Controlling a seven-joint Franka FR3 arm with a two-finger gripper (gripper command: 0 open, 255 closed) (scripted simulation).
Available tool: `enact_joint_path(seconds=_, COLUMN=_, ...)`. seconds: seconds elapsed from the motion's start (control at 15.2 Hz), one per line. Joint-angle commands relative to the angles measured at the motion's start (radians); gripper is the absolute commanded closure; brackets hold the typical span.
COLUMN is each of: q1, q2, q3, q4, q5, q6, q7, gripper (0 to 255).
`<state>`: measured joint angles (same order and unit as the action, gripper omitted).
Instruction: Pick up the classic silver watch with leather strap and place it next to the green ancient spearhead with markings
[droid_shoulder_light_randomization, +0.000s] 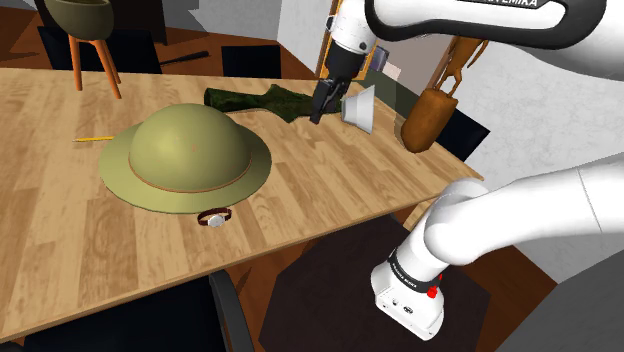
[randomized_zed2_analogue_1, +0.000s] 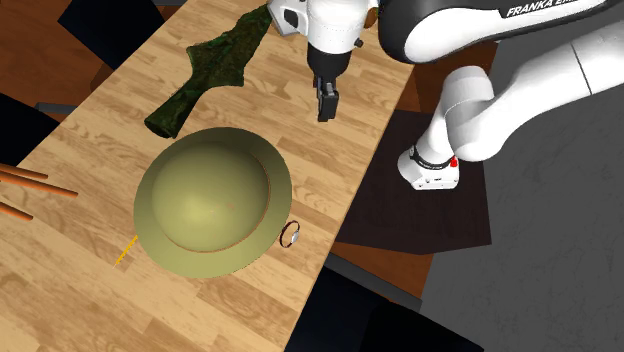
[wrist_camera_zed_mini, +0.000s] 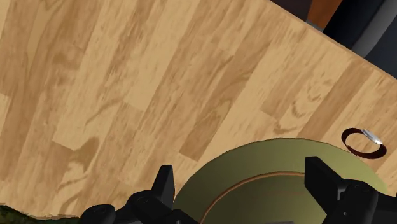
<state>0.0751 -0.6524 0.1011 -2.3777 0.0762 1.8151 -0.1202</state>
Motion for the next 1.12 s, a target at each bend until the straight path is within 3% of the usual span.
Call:
enact_joint_path(seconds=0.0, q1=0.026, q2=0.043, q3=0.027, q4=-0.005, q5=0.007, q6=0.052, q7=-0.015, gripper=0)
enact_joint_path(seconds=0.59, q1=0.124, q2=0.250, q3=0.146, q4=0.019, q5=0.006, q6=0.249, q7=-0.071, gripper=0)
enact_joint_path(seconds=1.06, q1=0.184, q2=0.423, q3=0.243, q4=0.062, q5=-0.038, q6=0.383, q7=-0.094, gripper=0)
